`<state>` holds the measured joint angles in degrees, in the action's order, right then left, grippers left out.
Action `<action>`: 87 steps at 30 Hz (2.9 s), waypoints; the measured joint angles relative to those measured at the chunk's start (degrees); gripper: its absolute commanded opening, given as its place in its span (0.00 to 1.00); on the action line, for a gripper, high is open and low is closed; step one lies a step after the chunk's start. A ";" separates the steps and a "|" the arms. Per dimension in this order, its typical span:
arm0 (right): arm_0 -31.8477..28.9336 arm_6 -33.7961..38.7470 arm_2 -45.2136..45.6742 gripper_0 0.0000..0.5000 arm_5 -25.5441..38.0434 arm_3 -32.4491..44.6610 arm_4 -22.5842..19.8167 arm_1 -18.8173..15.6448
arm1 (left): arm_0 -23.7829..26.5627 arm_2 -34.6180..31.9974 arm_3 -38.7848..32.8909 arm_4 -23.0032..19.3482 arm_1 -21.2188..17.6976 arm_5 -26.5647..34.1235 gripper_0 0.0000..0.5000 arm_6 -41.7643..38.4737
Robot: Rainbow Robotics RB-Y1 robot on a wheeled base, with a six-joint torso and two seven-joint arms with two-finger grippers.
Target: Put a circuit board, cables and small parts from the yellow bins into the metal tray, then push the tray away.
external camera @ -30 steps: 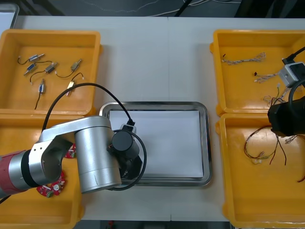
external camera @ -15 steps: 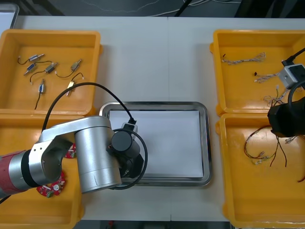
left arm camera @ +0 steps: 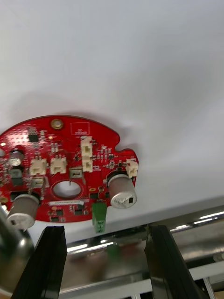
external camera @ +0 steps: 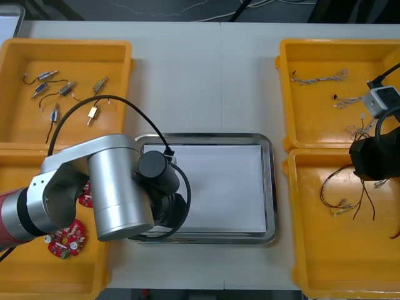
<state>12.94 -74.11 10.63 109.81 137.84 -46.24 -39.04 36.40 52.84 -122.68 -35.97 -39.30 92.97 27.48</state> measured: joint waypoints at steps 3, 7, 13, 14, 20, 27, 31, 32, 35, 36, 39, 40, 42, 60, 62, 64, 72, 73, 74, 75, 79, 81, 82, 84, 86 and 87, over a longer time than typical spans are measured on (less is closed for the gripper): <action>0.15 0.00 -0.90 0.00 0.00 0.00 0.13 0.00 | 0.00 -2.85 -1.55 -2.18 -0.14 2.05 1.00 0.00; 1.13 0.00 -3.13 0.00 0.00 0.00 0.34 0.00 | 0.00 -6.71 -2.88 -5.42 -1.00 3.26 1.00 0.00; 3.76 0.00 -7.87 0.00 0.00 -0.01 0.31 0.00 | 0.00 -12.24 -3.50 -8.84 -3.17 4.49 1.00 0.00; 4.23 0.00 -8.76 0.00 0.00 -0.01 0.28 0.00 | 0.00 -13.16 -3.54 -9.26 -3.57 4.71 1.00 0.00; 7.09 0.00 -14.33 0.00 0.00 0.00 -0.04 0.00 | 0.00 -19.53 -3.64 -12.07 -5.85 6.70 1.00 0.01; 11.22 0.00 -22.72 0.00 0.00 0.09 0.15 0.00 | 0.00 -28.22 -3.45 -15.71 -7.96 11.34 1.00 0.34; 13.41 0.00 -28.55 0.00 0.01 0.77 1.35 0.00 | 0.00 -31.87 -1.58 -16.38 -8.68 12.31 1.00 1.95; 13.82 0.00 -29.91 0.00 0.01 1.01 1.61 0.00 | 0.00 -32.72 -0.72 -16.51 -8.83 12.33 1.00 2.73; 14.75 0.00 -33.43 0.00 0.01 1.43 1.80 0.00 | 0.00 -35.14 2.36 -16.58 -8.96 12.36 1.00 6.61; 14.99 0.00 -34.42 0.00 0.01 1.50 1.82 0.00 | 0.00 -35.87 3.44 -16.58 -8.96 12.36 1.00 8.33; 15.81 0.00 -37.26 0.00 0.01 1.53 2.26 0.00 | 0.00 -37.84 6.45 -16.57 -8.96 12.29 1.00 13.86; 16.21 0.00 -38.42 0.00 0.01 1.53 2.67 0.00 | 0.00 -38.48 7.58 -16.54 -8.96 12.16 1.00 15.75; 17.09 0.00 -40.79 0.00 0.01 1.53 3.65 0.00 | 0.00 -39.47 9.30 -16.27 -8.96 11.94 1.00 18.19; 28.17 -1.57 -58.98 0.00 -3.05 -3.91 8.14 2.53 | 0.00 -45.81 20.09 -9.30 -8.96 4.38 1.00 36.81; 28.61 -1.61 -59.67 0.00 -4.17 -5.51 8.16 3.32 | 0.00 -46.37 20.76 -8.60 -8.96 2.70 1.00 39.44; 29.07 -2.30 -60.28 0.00 -5.24 -7.25 8.16 4.10 | 0.00 -46.71 21.15 -7.86 -8.96 1.11 1.00 39.90; 32.61 -6.23 -65.86 0.00 -10.14 -15.33 10.74 6.67 | 0.00 -47.64 22.63 -5.42 -8.96 0.22 1.00 39.91; 33.08 -6.40 -66.89 0.00 -10.96 -16.25 10.98 6.87 | -0.01 -48.04 23.13 -5.42 -8.96 0.13 1.00 39.92; 33.55 -6.52 -67.94 0.00 -11.63 -17.05 11.08 7.06 | -0.05 -48.56 23.71 -5.42 -8.96 -0.12 1.00 39.92; 34.00 -6.53 -68.93 0.00 -12.30 -17.84 11.13 7.21 | -0.13 -49.12 24.26 -5.44 -8.96 -0.66 1.00 39.94; 35.90 -6.80 -73.15 0.00 -14.39 -19.90 11.68 7.45 | -1.37 -51.48 25.87 -6.58 -9.12 -3.77 1.00 40.50; 36.67 -7.29 -75.17 0.00 -15.22 -20.49 11.82 7.47 | -2.18 -51.99 26.40 -7.53 -9.41 -4.96 1.00 41.87; 36.99 -7.95 -76.11 0.00 -15.72 -20.70 11.94 7.47 | -2.53 -52.04 26.68 -7.93 -9.61 -5.46 1.00 42.78; 37.50 -9.20 -77.73 0.00 -16.42 -20.99 12.07 7.54 | -3.18 -52.04 27.33 -8.26 -9.93 -6.13 1.00 44.76; 37.88 -9.93 -79.00 0.00 -16.63 -21.11 12.09 7.63 | -3.71 -52.04 28.23 -8.35 -10.02 -6.78 1.00 46.09; 38.03 -10.01 -79.57 0.00 -16.68 -21.13 12.10 7.66 | -3.96 -52.04 28.72 -8.43 -10.04 -7.25 1.00 46.38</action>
<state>50.97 -84.12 -68.94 93.13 116.71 -34.13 -31.37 32.44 0.80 -93.96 -44.40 -49.33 85.72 73.86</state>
